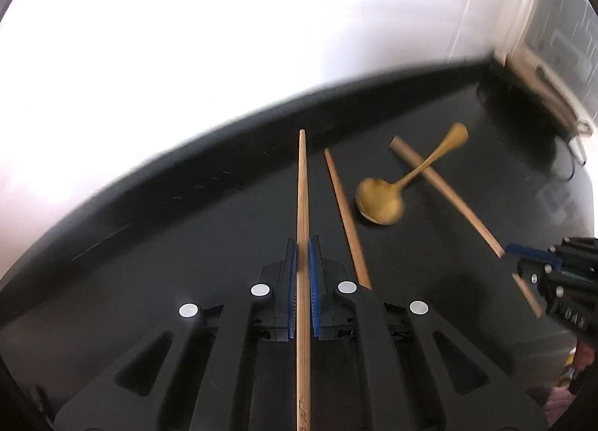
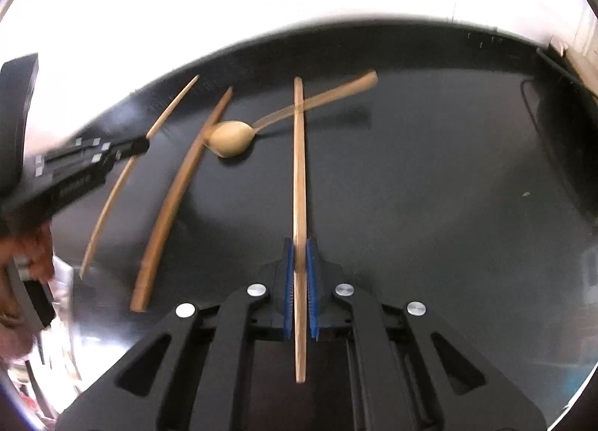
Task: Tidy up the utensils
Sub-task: 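Close the left gripper on a chopstick while the right grasps another, then carry both held chopsticks over the clear bin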
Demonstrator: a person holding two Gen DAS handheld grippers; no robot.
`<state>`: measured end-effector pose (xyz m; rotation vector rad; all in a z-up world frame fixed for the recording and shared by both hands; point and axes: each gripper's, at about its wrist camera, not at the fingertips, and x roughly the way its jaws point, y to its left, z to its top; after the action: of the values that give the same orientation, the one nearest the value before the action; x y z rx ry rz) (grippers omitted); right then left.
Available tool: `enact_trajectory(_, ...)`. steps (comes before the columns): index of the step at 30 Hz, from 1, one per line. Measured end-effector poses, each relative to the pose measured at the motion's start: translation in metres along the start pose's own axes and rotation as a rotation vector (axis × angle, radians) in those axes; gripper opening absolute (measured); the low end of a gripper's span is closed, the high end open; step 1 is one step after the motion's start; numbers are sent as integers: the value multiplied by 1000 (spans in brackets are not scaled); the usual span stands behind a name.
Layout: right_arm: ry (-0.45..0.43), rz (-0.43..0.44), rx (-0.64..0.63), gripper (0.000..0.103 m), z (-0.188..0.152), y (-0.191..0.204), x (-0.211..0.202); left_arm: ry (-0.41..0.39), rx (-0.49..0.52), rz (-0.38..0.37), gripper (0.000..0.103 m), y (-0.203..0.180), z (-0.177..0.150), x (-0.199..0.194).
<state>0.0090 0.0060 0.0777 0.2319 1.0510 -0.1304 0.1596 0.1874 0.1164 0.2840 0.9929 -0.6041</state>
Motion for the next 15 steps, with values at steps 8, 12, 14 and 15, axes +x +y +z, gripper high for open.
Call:
enact_trajectory(8,-151,198,17,7,0,26,-93,-140,-133,30,5,21,-29,-124)
enact_trajectory(12,-161,273,27,7,-11,37,-114,-157,-178,36,5,23,-47,-152)
enact_trajectory(14,-177,279,-12,7,-17,53,-122,-155,-202,44,5,24,-75,-152)
enact_trajectory(15,-185,280,-42,7,-22,66,-125,-155,-211,49,5,28,-84,-159)
